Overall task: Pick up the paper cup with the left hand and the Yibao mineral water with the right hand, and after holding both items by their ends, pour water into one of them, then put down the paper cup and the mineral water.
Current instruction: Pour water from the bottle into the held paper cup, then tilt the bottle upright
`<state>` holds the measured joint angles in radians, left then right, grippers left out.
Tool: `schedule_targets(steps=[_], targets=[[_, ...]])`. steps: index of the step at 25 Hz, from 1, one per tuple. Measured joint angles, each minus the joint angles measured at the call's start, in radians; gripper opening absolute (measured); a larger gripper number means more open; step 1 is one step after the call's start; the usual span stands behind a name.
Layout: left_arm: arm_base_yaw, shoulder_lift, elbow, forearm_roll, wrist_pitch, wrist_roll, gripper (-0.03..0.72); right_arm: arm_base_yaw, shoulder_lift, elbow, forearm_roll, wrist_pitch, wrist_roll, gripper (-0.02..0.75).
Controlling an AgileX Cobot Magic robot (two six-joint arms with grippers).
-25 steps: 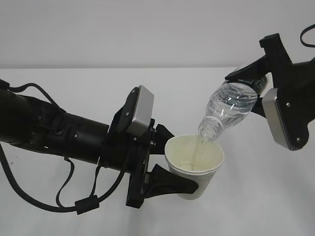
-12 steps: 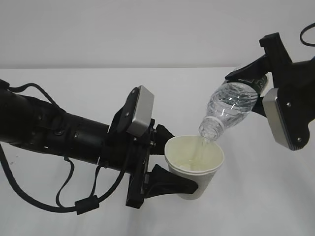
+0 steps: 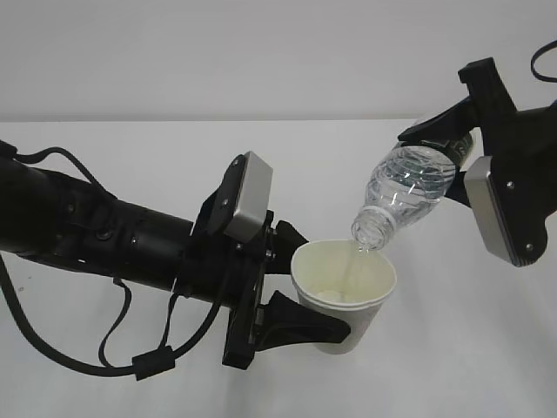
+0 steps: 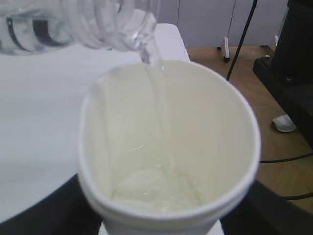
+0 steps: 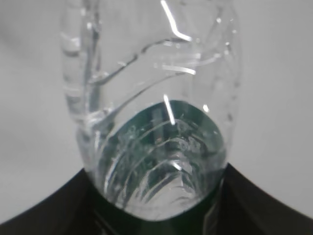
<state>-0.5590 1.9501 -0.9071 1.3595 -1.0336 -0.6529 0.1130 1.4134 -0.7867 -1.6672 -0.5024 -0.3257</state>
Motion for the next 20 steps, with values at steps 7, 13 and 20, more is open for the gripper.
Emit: schedule_targets(steps=[7, 13, 20], targets=[[0.0, 0.0, 0.0, 0.002, 0.0, 0.0, 0.468, 0.0, 0.0, 0.0, 0.0, 0.0, 0.0, 0.435], [0.0, 0.0, 0.0, 0.002, 0.0, 0.0, 0.468, 0.0, 0.0, 0.0, 0.0, 0.0, 0.0, 0.435], [0.0, 0.0, 0.0, 0.002, 0.0, 0.0, 0.468, 0.0, 0.0, 0.0, 0.0, 0.0, 0.0, 0.435]])
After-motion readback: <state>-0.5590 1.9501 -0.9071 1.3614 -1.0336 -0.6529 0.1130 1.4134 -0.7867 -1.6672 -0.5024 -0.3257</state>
